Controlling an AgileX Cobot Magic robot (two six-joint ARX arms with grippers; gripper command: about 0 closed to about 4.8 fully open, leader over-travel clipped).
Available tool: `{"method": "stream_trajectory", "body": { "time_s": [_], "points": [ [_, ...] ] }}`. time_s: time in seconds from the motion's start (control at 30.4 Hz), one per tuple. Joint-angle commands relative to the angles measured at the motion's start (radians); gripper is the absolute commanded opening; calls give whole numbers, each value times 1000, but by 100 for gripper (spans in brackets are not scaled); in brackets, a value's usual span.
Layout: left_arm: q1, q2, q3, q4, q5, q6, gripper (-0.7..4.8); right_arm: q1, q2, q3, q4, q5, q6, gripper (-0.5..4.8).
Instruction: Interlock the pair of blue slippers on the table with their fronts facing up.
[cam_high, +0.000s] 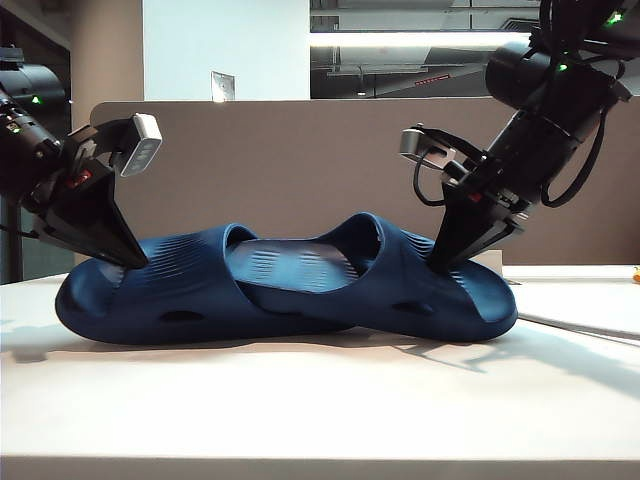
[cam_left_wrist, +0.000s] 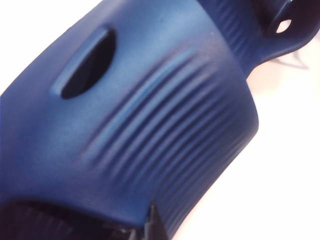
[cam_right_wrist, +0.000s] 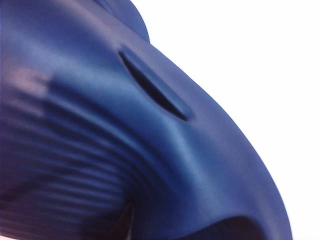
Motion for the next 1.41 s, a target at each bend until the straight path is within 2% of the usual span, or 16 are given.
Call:
{"method": "stream_trajectory", "body": {
  "time_s": [0.03, 0.16, 0.46, 0.92, 1.41],
  "points": [
    [-7, 2, 14, 6, 19, 7, -5, 11, 2, 2, 47, 68, -39, -2],
    [-6, 2, 15, 18, 19, 8, -5, 23, 2, 2, 91, 98, -39, -2],
    [-5, 57, 32, 11, 50, 6, -5, 40, 2, 2, 148, 93, -40, -2],
    [-18, 89, 116, -12, 93, 0, -5, 136, 33, 2, 217, 122, -61, -2],
    [-43, 104, 115, -7, 120, -9, -5, 169, 42, 2, 228, 120, -50, -2]
  ]
}}
